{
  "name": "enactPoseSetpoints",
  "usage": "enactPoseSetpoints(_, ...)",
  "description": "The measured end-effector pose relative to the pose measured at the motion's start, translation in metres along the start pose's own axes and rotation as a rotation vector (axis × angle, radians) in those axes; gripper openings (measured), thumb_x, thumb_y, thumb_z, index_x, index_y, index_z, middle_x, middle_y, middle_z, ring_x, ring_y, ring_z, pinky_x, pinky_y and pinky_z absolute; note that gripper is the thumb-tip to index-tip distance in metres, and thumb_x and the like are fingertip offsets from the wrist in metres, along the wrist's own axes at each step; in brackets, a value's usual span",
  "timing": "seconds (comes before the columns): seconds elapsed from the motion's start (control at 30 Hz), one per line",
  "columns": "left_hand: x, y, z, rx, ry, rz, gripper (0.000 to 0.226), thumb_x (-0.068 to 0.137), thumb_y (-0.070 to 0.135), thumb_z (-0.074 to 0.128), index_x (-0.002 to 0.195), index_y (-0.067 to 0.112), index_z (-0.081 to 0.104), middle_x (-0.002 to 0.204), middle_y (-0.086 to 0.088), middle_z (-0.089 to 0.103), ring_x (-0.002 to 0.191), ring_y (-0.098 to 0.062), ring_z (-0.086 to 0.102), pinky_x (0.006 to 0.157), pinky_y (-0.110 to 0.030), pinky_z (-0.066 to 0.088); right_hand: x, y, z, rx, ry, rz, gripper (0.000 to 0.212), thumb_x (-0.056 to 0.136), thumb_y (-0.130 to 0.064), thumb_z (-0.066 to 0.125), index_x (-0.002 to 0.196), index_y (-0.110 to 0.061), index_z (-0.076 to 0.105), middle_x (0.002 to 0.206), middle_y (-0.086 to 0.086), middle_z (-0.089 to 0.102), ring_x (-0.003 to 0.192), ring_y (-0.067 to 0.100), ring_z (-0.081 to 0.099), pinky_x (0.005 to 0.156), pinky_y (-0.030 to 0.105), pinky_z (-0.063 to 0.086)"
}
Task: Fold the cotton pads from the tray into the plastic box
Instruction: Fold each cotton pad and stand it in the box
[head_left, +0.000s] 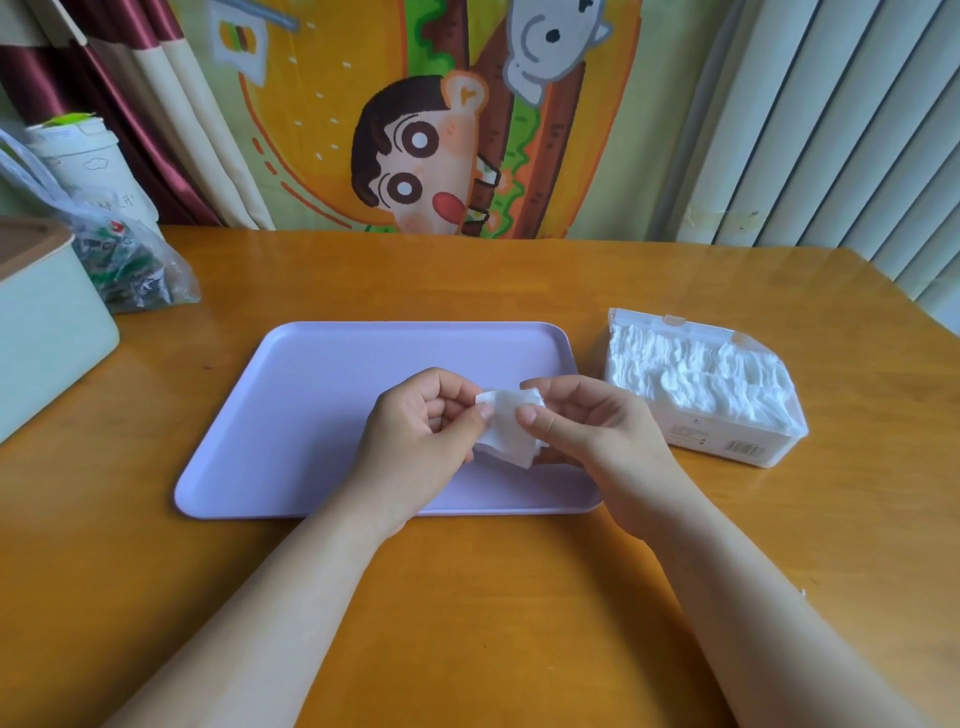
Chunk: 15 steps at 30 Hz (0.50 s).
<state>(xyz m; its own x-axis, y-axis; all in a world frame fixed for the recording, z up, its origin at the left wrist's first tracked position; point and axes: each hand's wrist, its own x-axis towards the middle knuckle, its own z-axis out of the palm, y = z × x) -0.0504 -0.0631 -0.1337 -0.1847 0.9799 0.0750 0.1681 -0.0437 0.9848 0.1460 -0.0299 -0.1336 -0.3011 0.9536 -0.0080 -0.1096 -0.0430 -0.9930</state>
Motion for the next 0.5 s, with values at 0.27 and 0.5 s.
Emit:
enactPoseSetpoints(0.27, -0.0004, -0.0042, -0.0016, 0.287, 0.049, 0.187, 0.02, 0.09, 0.016, 0.078, 0.103, 0.029, 0.07, 0.095, 0.016, 0.068, 0.076, -0.004, 0.064, 0.067, -0.011, 0.045, -0.0007, 0.0022, 0.0011, -0.047, 0.002, -0.043, 0.017, 0.097, -0.011, 0.074, 0.11, 0.0, 0.075, 0.103, 0.023, 0.079, 0.089, 0.026, 0.075, 0.081, 0.043, 0.064)
enactPoseSetpoints(0.5, 0.0014, -0.0093, -0.003, 0.4, 0.031, 0.364, 0.018, 0.092, 0.009, 0.075, 0.1, 0.026, 0.076, 0.096, 0.017, 0.069, 0.085, -0.01, 0.065, 0.064, -0.007, 0.04, -0.0035, -0.0026, 0.0021, -0.081, -0.137, -0.065, 0.043, 0.081, 0.0, 0.086, 0.122, -0.006, 0.073, 0.11, 0.017, 0.079, 0.097, 0.028, 0.074, 0.082, 0.038, 0.061)
